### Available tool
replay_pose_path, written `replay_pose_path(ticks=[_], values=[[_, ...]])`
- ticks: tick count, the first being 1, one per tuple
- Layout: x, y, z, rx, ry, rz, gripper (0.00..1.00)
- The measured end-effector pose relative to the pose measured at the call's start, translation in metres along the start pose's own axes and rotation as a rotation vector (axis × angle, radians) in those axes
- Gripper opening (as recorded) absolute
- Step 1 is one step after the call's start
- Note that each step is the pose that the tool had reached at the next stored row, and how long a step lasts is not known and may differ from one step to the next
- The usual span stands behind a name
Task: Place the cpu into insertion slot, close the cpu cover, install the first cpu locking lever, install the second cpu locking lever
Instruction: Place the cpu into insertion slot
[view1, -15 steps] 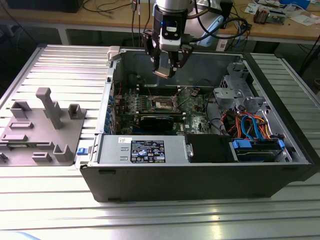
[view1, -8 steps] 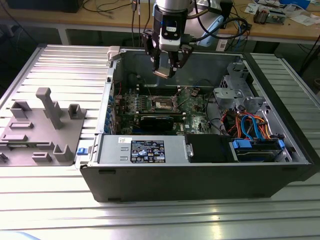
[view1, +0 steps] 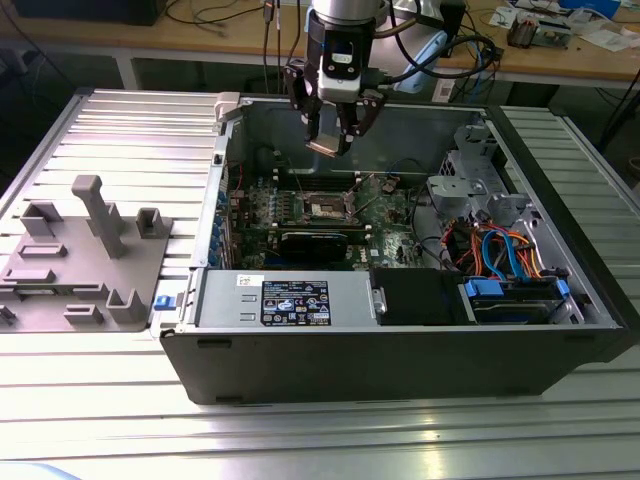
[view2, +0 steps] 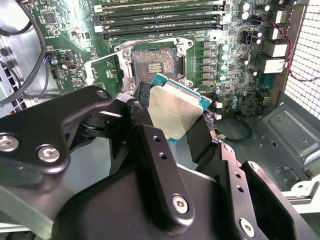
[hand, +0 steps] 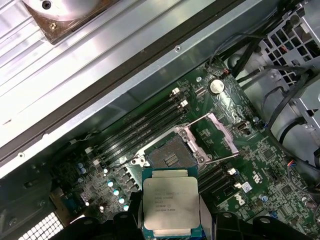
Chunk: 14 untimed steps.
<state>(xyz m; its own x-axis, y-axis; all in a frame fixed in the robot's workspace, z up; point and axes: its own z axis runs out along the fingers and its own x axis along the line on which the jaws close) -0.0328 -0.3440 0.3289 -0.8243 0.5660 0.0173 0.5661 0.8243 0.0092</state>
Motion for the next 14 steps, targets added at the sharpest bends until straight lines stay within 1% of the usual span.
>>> replay_pose_path(ticks=[14], values=[[0.0, 0.0, 0.0, -0.0002, -0.0001, 0.012, 0.54]])
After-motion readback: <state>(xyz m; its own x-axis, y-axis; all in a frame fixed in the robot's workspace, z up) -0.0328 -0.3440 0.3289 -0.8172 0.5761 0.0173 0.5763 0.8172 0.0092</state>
